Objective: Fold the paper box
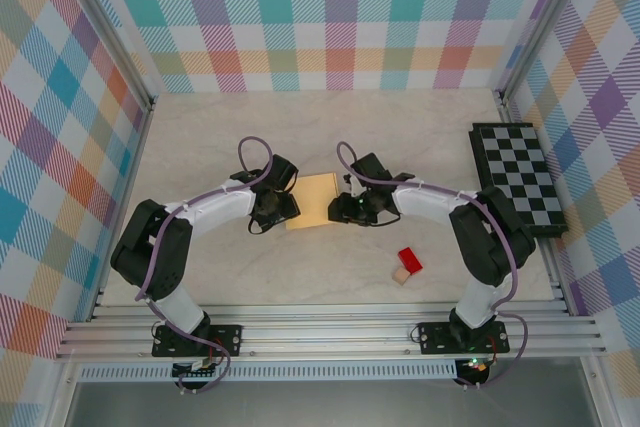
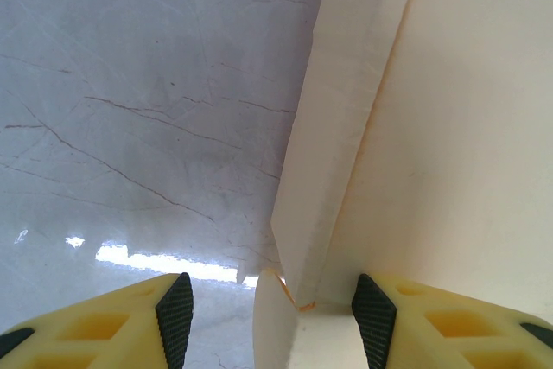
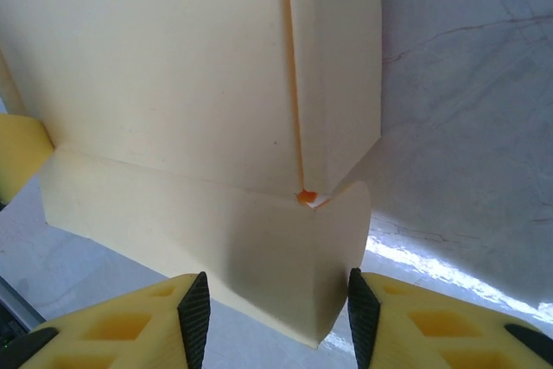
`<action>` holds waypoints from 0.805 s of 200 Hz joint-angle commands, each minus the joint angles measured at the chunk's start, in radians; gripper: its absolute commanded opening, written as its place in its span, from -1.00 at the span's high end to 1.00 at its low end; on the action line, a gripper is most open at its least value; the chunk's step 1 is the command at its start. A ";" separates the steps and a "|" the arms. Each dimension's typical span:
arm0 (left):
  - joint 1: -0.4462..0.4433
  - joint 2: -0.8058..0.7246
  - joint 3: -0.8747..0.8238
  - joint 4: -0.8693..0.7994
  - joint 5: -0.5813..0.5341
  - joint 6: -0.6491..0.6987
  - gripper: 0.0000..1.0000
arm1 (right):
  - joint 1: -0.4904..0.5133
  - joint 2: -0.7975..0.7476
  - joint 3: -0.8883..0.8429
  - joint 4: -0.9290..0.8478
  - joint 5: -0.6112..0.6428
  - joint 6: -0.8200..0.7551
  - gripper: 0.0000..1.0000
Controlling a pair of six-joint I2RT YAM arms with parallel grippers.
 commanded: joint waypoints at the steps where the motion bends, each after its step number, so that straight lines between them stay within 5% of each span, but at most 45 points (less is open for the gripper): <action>1: 0.008 0.035 -0.019 -0.056 0.022 -0.009 -0.12 | 0.001 -0.004 -0.017 0.072 -0.047 0.000 0.04; 128: 0.010 0.024 -0.023 -0.058 0.022 -0.011 -0.12 | -0.005 -0.011 -0.075 0.170 -0.054 0.054 0.91; 161: 0.009 0.029 -0.019 -0.061 0.023 -0.009 -0.12 | -0.005 -0.007 -0.069 0.163 -0.046 0.059 1.00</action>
